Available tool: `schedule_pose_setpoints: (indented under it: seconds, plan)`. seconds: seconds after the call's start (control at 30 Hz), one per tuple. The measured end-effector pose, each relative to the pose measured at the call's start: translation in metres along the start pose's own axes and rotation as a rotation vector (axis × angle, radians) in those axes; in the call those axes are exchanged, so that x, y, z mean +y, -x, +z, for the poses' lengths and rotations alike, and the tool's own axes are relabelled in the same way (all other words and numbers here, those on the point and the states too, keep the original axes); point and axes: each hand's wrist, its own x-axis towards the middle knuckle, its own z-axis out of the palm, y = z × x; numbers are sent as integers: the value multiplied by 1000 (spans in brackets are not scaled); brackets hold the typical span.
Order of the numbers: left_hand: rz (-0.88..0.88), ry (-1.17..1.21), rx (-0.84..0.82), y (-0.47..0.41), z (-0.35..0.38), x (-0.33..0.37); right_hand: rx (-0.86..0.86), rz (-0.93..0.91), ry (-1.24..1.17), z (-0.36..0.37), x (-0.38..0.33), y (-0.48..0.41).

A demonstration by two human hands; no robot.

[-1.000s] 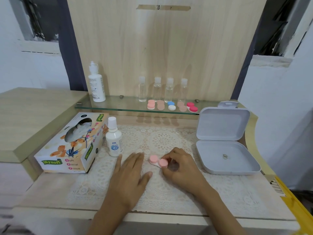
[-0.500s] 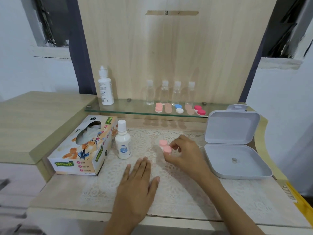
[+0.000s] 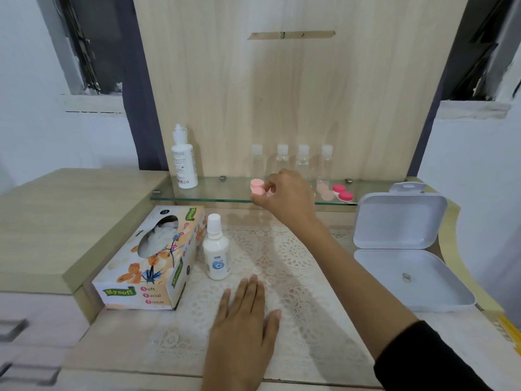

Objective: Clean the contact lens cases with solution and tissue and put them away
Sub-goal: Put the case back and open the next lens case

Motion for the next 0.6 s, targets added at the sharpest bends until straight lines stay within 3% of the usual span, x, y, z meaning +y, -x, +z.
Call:
schedule_pose_setpoints:
  seconds: [0.2,0.6]
  plan:
    - [19,-40,157,-3,4,-3,-44,27,150,21,1,-24]
    - [13,-57,175,-5,7,-7,-83,82,130,23,19,-32]
